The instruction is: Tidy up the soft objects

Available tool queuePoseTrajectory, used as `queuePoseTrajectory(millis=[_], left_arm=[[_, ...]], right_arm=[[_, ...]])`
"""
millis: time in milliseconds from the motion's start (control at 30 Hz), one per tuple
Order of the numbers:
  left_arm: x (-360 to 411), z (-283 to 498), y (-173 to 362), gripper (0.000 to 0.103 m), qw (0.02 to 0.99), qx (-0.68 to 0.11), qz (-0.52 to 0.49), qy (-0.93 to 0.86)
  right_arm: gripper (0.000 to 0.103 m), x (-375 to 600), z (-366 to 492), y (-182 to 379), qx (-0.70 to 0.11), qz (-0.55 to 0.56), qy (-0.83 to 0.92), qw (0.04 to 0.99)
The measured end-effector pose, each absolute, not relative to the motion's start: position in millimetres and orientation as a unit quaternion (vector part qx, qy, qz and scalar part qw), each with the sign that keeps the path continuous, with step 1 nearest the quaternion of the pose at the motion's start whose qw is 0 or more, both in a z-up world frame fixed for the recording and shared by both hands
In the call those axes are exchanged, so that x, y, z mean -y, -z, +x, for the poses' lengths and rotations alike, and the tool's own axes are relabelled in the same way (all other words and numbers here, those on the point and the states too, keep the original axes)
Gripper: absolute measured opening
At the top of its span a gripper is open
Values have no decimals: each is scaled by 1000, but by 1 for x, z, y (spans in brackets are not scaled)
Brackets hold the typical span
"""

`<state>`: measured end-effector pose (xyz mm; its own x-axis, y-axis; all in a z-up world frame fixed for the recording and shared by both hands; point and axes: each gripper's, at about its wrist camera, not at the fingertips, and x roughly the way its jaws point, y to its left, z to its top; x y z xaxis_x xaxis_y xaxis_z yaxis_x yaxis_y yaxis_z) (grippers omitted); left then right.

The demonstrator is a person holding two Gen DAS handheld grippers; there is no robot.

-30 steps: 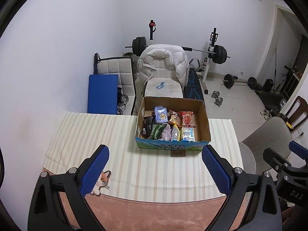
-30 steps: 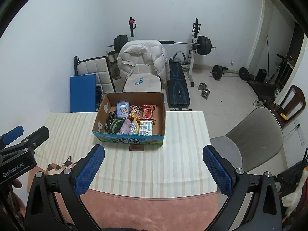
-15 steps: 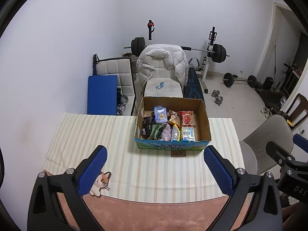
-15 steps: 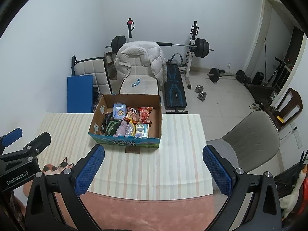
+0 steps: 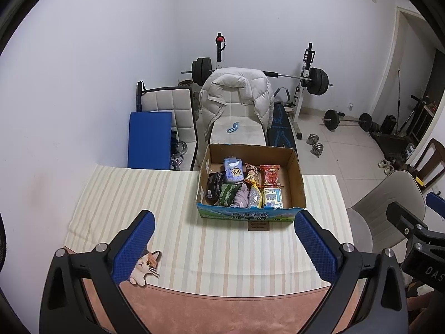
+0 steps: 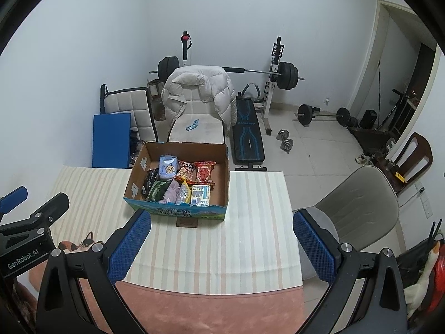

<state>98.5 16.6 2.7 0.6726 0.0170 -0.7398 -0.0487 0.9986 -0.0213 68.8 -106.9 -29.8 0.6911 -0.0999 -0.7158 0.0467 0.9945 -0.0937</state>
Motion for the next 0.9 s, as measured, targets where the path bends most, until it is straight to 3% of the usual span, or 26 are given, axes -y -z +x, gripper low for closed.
queuePoseTrajectory(millis=[900], left_arm=[[-18, 95, -6, 103, 917, -398, -23, -11]], right_arm=[[103, 103, 72, 17, -382, -37, 40, 923]])
